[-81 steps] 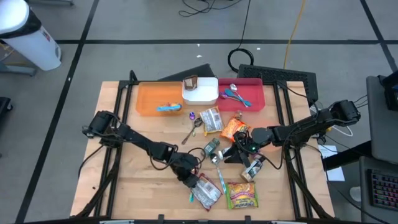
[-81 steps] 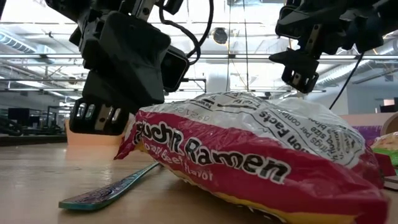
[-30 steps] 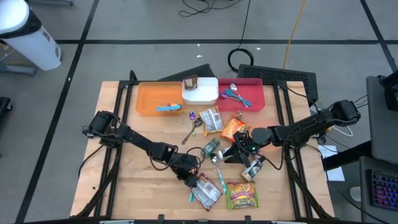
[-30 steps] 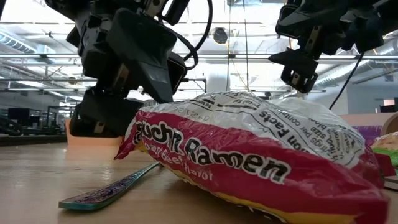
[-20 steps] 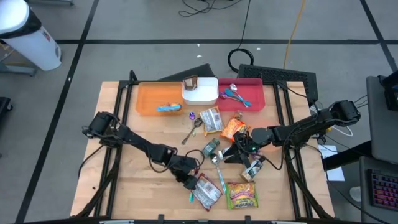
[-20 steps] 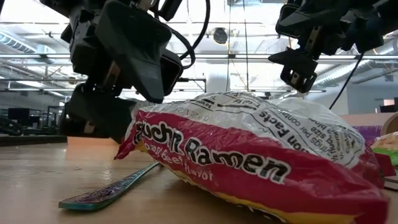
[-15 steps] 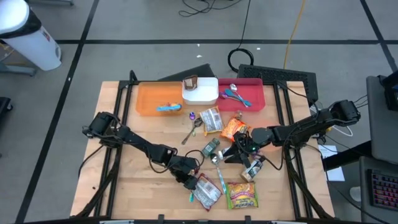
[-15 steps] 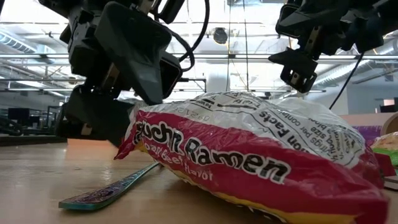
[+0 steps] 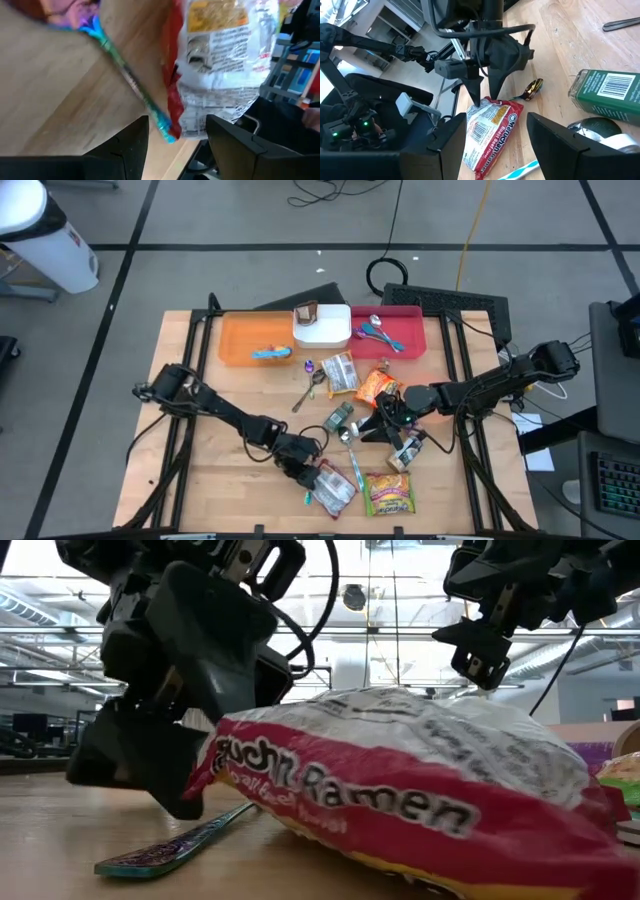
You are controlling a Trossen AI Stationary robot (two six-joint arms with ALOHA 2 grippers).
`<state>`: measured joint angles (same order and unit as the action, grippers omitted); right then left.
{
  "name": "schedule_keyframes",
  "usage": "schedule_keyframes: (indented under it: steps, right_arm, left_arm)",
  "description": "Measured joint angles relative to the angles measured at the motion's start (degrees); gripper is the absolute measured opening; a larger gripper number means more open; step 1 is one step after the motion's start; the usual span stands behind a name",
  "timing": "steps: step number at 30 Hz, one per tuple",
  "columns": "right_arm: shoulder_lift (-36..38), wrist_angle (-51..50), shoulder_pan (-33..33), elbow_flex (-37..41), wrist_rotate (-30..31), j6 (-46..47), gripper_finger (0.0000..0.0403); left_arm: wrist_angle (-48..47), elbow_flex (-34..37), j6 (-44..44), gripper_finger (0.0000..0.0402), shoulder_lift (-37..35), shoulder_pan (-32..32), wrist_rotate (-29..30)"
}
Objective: Pick & Place Food Item
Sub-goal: Put the red noodle pack into the orange bin
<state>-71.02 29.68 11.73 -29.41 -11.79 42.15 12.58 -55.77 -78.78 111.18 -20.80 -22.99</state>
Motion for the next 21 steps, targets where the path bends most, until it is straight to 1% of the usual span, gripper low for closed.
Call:
schedule_keyframes:
  steps: [4,6,9,14,18,19,21]
  right_arm:
    - [0.0,-0.42,0.02,0.0,0.0,0.0,0.0201]
    - [0.0,-0.44,0.0,0.01,0.0,0.0,0.0201]
    - [0.0,-0.64,0.01,0.02,0.0,0.0,0.0201]
    - [0.0,-0.88,0.01,0.02,0.0,0.0,0.0201]
    - [0.0,-0.86,0.02,0.02,0.0,0.0,0.0201]
    - [0.0,-0.88,0.01,0.02,0.0,0.0,0.0201]
    - [0.0,-0.88,0.01,0.02,0.0,0.0,0.0201]
  left_arm:
    - [1.01,0.0,-0.04,0.0203,0.15,0.05,0.64]
    - [0.87,0.0,0.02,0.019,0.15,0.03,1.41]
    - [1.2,0.0,-0.31,0.0154,0.16,0.03,2.37]
    - [1.23,0.0,0.36,0.0078,0.15,0.03,2.49]
    - [2.63,0.0,1.78,0.0017,0.15,0.22,1.0]
    - [3.61,0.0,1.87,0.0009,0.16,0.25,0.6]
    - [5.9,0.0,1.96,0.0008,0.15,0.29,0.2]
